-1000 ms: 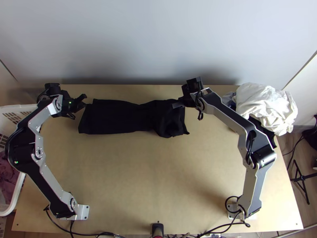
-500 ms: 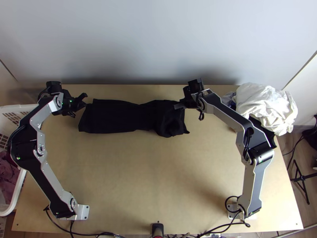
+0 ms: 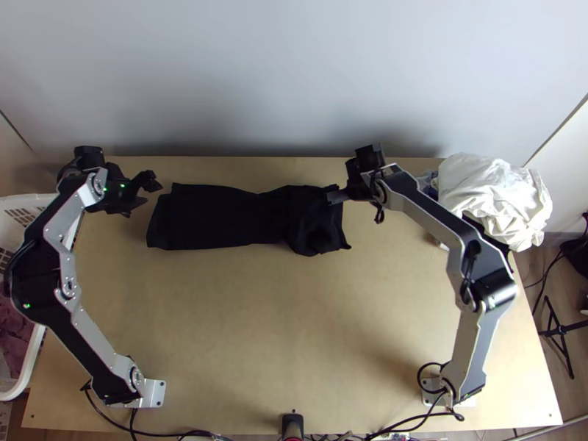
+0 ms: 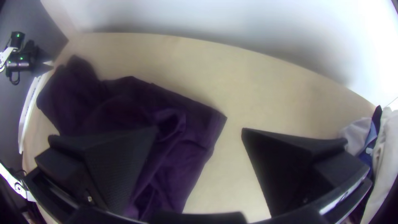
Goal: Fold the t-shirt
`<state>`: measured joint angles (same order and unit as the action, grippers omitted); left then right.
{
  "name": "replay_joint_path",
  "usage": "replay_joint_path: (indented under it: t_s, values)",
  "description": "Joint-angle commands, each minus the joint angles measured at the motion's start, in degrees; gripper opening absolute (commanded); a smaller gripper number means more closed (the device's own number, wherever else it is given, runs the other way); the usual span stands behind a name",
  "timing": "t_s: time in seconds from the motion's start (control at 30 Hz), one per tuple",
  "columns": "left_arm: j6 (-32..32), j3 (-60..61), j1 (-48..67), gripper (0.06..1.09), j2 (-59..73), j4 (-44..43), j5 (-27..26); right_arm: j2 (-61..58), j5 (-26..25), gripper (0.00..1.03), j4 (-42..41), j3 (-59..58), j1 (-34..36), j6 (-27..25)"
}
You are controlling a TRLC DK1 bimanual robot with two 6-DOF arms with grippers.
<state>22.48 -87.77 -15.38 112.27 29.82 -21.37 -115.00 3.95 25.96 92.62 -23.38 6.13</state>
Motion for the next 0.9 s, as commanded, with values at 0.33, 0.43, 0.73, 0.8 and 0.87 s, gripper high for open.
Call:
replay_joint_path:
  t_s: [0.33, 0.43, 0.73, 0.8, 0.87]
  values:
    - [-7.5, 10.1, -3.5, 0.97, -6.2, 1.9, -11.1, 24.0, 2.5, 0.99, 10.8, -0.9, -1.0, 2.5]
    - [-8.5, 9.4, -3.6, 0.97, -3.5, 1.8, -12.6, 25.0, 2.5, 0.99, 15.0, 1.2, -1.1, 2.4]
    - [-12.7, 7.3, -3.3, 0.97, 0.8, 2.6, -14.4, 25.4, 2.5, 0.99, 20.6, 5.2, -6.2, 5.5]
    - [-13.3, 6.3, -3.1, 0.97, 2.1, 3.7, -15.2, 25.3, 2.5, 0.99, 20.7, 5.1, -6.6, 6.1]
    - [-13.5, 5.6, -2.7, 0.97, 3.2, 4.1, -15.5, 25.0, 2.5, 0.99, 20.9, 5.1, -6.9, 6.8]
